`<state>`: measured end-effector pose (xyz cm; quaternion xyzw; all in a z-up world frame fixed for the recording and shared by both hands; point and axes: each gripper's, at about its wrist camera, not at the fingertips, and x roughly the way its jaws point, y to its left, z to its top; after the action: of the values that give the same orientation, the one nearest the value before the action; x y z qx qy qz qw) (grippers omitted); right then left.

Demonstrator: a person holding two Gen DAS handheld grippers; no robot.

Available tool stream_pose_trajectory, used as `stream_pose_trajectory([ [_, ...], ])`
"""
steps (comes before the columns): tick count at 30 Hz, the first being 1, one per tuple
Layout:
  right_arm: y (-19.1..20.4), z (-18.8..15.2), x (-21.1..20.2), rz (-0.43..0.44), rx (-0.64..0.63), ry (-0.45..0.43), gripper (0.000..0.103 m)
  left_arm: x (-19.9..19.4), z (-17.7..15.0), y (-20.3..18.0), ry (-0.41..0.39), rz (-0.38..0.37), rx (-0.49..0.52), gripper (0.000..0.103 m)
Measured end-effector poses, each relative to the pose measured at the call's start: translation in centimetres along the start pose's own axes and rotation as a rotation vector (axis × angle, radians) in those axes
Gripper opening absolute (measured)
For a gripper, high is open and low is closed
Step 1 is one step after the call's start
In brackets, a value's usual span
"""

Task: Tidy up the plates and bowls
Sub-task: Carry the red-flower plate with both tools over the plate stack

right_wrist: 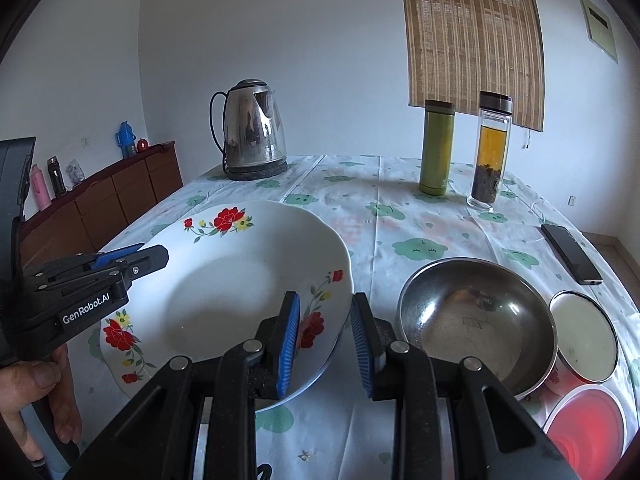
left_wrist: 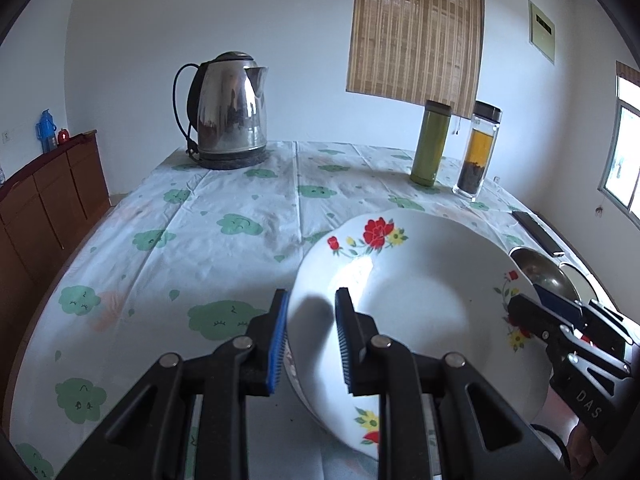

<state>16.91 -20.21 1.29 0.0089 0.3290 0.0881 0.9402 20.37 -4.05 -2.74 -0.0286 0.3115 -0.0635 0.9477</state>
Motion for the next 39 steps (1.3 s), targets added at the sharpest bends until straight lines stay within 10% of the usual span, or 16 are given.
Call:
stream_pose_trajectory([
  [39, 0.5, -0.8, 2.5, -0.043, -0.011, 0.065, 0.028, 0.7, -0.3, 0.2, -0.004, -0.013, 0.006, 0.020],
])
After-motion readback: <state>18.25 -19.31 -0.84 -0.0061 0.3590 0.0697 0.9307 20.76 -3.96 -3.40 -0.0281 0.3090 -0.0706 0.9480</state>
